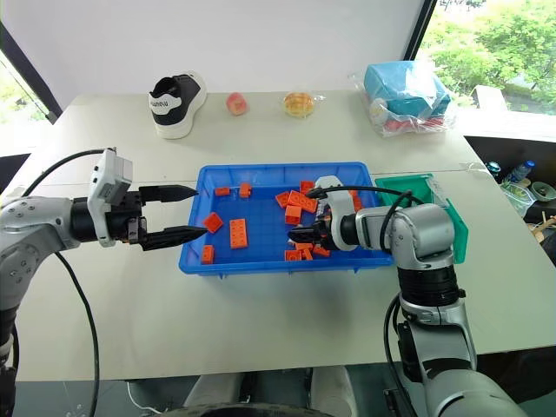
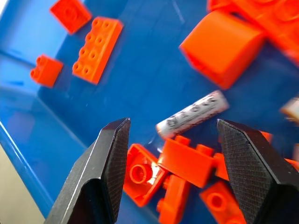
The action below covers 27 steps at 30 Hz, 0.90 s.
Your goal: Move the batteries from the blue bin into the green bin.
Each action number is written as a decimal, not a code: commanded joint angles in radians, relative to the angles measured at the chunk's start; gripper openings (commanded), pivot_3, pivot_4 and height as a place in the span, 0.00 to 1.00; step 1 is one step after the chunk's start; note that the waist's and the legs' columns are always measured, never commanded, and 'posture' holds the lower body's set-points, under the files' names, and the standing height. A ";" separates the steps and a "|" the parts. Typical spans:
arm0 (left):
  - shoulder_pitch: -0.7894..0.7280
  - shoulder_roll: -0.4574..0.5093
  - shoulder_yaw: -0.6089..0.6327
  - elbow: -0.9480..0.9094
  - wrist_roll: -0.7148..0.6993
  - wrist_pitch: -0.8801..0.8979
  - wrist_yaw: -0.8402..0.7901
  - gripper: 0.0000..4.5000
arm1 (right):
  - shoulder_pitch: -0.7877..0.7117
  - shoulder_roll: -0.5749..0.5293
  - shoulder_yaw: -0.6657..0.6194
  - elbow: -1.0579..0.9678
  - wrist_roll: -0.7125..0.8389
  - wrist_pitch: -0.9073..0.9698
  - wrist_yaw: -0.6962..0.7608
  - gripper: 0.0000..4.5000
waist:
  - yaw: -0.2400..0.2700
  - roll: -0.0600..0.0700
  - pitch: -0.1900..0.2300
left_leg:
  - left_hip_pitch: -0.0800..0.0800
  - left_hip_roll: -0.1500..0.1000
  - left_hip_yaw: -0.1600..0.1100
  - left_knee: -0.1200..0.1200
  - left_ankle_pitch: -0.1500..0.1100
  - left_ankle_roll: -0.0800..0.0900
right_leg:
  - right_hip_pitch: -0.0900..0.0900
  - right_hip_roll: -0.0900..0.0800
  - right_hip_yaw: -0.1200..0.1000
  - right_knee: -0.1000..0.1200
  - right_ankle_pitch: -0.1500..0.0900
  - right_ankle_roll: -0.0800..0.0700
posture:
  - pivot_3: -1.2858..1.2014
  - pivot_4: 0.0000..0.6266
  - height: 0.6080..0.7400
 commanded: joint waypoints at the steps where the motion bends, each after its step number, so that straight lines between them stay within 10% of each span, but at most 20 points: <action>1: 0.000 0.015 0.036 -0.034 -0.018 0.004 0.010 1.00 | -0.046 0.009 0.021 0.046 -0.003 -0.059 0.006 0.67 | 0.002 0.000 0.000 | 0.000 0.000 0.000 0.000 0.000 0.000 | 0.000 0.000 0.000 0.000 0.000 0.000 | 0.52 0.24 0.90; 12: 0.017 0.025 0.063 -0.050 -0.028 0.007 0.024 1.00 | -0.067 0.017 0.163 0.181 -0.047 -0.205 0.036 0.67 | 0.000 0.000 0.000 | 0.000 0.000 0.000 0.000 0.000 0.000 | 0.000 0.001 0.000 0.001 0.000 0.000 | 0.52 0.24 0.90; 19: 0.014 0.029 0.066 -0.047 -0.026 0.006 0.028 1.00 | -0.057 0.008 0.243 0.195 -0.101 -0.309 0.061 0.05 | 0.000 0.001 0.000 | 0.000 0.000 0.000 0.000 0.000 0.000 | -0.001 0.001 0.000 0.001 0.000 0.000 | 0.52 0.24 0.90; 27: -0.012 0.026 0.049 -0.026 -0.018 0.001 0.024 1.00 | -0.058 -0.005 0.225 0.149 -0.102 -0.304 0.064 0.02 | 0.000 0.001 0.001 | 0.000 0.000 0.000 0.000 0.000 0.000 | -0.001 0.001 0.000 0.001 0.000 0.000 | 0.52 0.24 0.90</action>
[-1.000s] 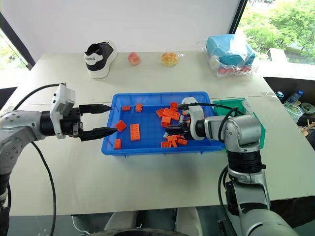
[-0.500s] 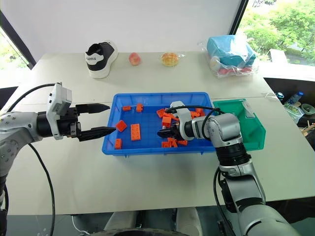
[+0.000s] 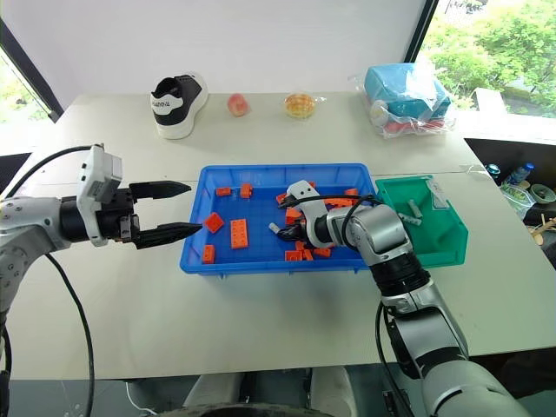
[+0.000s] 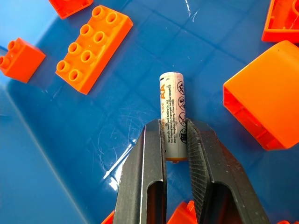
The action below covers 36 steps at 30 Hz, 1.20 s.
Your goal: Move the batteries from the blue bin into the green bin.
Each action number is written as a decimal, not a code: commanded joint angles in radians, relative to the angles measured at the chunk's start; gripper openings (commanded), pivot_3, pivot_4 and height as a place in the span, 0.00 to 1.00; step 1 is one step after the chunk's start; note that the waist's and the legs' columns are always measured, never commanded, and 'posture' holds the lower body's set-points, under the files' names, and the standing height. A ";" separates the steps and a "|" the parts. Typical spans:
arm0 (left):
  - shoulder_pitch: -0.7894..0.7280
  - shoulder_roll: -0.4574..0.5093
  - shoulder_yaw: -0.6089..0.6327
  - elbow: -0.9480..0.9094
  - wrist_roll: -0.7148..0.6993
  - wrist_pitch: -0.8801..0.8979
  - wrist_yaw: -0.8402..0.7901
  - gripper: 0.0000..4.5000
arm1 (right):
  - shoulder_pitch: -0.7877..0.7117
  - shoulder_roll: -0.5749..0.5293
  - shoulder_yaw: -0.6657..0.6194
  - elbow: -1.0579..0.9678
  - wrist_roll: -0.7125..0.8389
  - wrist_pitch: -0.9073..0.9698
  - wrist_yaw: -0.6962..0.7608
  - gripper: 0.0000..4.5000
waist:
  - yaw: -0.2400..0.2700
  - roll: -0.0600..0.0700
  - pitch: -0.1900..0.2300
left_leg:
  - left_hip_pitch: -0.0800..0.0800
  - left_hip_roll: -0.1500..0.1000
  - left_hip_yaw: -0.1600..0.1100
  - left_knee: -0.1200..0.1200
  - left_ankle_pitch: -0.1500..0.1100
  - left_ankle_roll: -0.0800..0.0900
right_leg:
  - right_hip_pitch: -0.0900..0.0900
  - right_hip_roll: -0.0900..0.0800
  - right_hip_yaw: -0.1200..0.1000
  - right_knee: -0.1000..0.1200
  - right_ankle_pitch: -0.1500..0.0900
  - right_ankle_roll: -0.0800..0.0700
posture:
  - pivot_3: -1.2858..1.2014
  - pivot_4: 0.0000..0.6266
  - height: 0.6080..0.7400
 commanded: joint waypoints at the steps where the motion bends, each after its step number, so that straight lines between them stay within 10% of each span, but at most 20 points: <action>1: -0.024 0.010 0.012 -0.004 -0.001 -0.010 0.001 1.00 | 0.003 -0.038 -0.017 -0.072 0.003 -0.003 0.014 0.02 | 0.002 0.000 0.000 | 0.000 0.000 0.000 0.000 0.000 0.000 | 0.000 0.000 0.000 0.000 0.000 0.000 | 0.52 0.24 0.90; 12: -0.012 -0.035 -0.015 0.027 0.012 -0.033 -0.002 1.00 | 0.021 -0.229 -0.549 -0.295 0.118 0.191 -0.087 0.02 | 0.007 0.001 0.001 | -0.001 0.000 0.000 -0.001 0.000 0.000 | 0.000 -0.001 -0.001 -0.004 0.000 0.000 | 0.52 0.24 0.90; 24: -0.069 -0.057 -0.059 0.093 0.044 -0.066 -0.030 1.00 | 0.191 -0.366 -0.685 -0.185 0.033 0.067 -0.164 0.02 | 0.003 0.001 0.001 | -0.001 0.001 0.001 -0.005 0.000 0.000 | 0.004 0.000 0.000 -0.009 0.001 -0.001 | 0.52 0.24 0.90; 30: -0.074 -0.060 -0.061 0.092 0.047 -0.065 -0.033 1.00 | 0.205 -0.389 -0.607 -0.160 -0.023 -0.047 -0.176 0.64 | 0.002 0.001 0.001 | -0.001 0.001 0.001 -0.005 0.000 0.000 | 0.004 0.000 0.000 -0.009 0.001 -0.001 | 0.52 0.24 0.90; 36: -0.075 -0.058 -0.056 0.080 0.042 -0.055 -0.024 1.00 | 0.056 -0.301 -0.473 -0.227 0.007 -0.077 -0.169 0.64 | -0.003 0.002 0.002 | -0.001 0.001 0.002 -0.005 0.000 0.000 | 0.004 0.000 0.000 -0.009 0.001 -0.001 | 0.52 0.24 0.90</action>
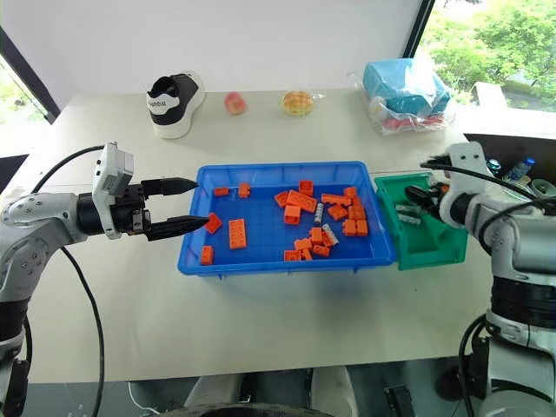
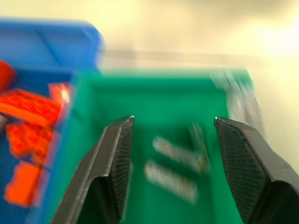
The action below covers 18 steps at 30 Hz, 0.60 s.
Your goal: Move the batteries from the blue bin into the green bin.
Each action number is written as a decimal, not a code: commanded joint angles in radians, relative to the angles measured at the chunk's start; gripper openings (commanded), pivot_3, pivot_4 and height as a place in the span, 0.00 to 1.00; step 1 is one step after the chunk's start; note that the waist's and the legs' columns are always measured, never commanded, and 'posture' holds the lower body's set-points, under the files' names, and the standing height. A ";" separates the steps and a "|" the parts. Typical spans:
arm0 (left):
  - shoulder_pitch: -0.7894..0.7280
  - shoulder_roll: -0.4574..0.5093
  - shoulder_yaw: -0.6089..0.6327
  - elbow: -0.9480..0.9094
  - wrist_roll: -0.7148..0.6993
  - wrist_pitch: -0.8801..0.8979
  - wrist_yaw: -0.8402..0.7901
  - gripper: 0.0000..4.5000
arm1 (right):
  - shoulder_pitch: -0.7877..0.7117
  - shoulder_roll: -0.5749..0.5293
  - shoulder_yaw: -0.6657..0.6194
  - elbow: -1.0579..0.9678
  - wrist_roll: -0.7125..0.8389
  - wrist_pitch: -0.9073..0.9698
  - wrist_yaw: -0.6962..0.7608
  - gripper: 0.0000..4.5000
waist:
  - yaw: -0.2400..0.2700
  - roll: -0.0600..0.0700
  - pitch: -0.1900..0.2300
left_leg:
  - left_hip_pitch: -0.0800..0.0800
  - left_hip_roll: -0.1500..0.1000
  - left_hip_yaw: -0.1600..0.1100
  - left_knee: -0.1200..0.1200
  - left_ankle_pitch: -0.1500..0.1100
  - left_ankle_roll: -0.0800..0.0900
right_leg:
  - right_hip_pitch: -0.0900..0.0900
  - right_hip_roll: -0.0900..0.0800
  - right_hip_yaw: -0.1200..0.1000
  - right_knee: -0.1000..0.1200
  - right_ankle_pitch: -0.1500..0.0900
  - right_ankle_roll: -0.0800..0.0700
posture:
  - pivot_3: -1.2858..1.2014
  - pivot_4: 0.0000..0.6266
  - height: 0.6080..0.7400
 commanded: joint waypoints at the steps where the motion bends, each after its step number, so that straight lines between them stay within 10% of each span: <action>1: -0.018 0.004 0.018 -0.031 -0.008 -0.005 0.005 1.00 | -0.096 0.081 0.056 -0.090 0.052 0.014 0.004 0.64 | 0.000 -0.001 0.000 | 0.000 0.000 0.000 0.000 0.000 0.000 | 0.000 0.000 0.000 0.000 0.000 0.000 | 0.52 0.24 0.90; 9: -0.005 0.012 0.035 -0.058 -0.019 0.010 0.018 1.00 | -0.081 0.328 0.171 -0.084 0.101 0.170 -0.050 0.64 | 0.010 -0.002 -0.001 | -0.001 -0.001 -0.002 0.001 0.000 0.000 | -0.002 0.000 0.000 -0.001 0.000 -0.001 | 0.52 0.24 0.90; 18: 0.018 0.023 0.062 -0.088 -0.036 0.028 0.035 1.00 | -0.044 0.342 0.236 -0.005 0.051 0.115 -0.061 0.64 | 0.003 0.000 0.000 | 0.000 -0.001 -0.002 0.001 0.000 0.000 | -0.002 -0.001 0.000 -0.001 0.001 -0.001 | 0.52 0.24 0.90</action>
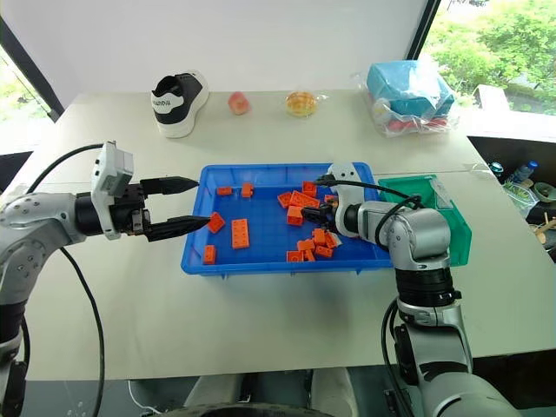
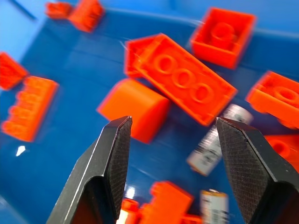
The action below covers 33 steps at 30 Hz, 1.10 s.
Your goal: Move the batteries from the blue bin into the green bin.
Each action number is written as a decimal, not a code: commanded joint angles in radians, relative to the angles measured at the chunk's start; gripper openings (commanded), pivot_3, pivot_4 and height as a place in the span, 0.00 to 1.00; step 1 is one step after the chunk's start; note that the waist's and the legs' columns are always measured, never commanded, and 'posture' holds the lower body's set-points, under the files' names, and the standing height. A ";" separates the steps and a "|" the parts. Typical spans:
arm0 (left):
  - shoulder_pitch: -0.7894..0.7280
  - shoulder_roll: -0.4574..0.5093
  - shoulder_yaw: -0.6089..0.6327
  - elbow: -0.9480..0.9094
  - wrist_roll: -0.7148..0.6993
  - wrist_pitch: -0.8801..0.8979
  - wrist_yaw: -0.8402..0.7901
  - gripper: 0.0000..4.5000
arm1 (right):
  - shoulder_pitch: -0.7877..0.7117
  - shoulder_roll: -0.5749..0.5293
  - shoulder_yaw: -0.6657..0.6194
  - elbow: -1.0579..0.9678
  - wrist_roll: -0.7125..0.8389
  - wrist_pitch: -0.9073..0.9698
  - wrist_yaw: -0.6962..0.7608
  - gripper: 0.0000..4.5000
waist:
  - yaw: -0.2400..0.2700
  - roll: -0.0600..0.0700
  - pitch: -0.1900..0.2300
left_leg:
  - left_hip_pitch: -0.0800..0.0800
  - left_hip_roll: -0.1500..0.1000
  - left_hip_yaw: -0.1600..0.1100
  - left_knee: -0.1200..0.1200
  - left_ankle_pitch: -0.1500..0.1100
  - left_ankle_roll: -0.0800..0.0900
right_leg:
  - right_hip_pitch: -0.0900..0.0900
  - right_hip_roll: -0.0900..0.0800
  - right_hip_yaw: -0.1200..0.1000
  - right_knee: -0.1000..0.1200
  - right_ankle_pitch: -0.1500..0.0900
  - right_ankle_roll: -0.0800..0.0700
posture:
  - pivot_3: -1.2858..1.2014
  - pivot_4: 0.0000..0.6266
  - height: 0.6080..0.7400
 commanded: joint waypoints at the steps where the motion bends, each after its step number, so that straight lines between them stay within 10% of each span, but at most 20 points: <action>1: 0.006 0.016 0.045 -0.042 -0.022 0.003 0.009 1.00 | 0.004 -0.007 0.012 0.010 -0.018 -0.045 0.005 0.64 | 0.000 0.000 0.000 | 0.000 0.000 0.000 0.000 0.000 0.000 | 0.001 0.000 0.000 0.000 0.000 0.000 | 0.52 0.24 0.90; 12: 0.016 0.021 0.058 -0.054 -0.030 0.009 0.024 1.00 | -0.002 0.011 0.077 0.128 -0.071 -0.155 0.032 0.64 | 0.000 0.000 0.000 | 0.001 0.000 0.000 0.000 0.000 0.000 | 0.001 0.002 0.000 0.001 0.000 0.000 | 0.52 0.24 0.90; 19: 0.003 0.021 0.056 -0.044 -0.027 0.006 0.023 1.00 | 0.003 0.005 0.069 0.085 -0.058 -0.138 0.050 0.01 | 0.000 0.000 0.000 | 0.001 0.000 0.000 0.000 0.000 0.000 | 0.001 0.002 0.000 0.001 0.000 0.000 | 0.52 0.24 0.90; 33: -0.025 -0.010 0.000 0.015 0.008 -0.037 -0.014 1.00 | -0.028 -0.261 -0.376 -0.176 0.047 0.142 0.033 0.01 | 0.005 -0.001 0.000 | 0.000 0.000 0.000 0.000 0.000 0.000 | 0.001 0.001 -0.001 -0.001 0.000 0.000 | 0.52 0.24 0.90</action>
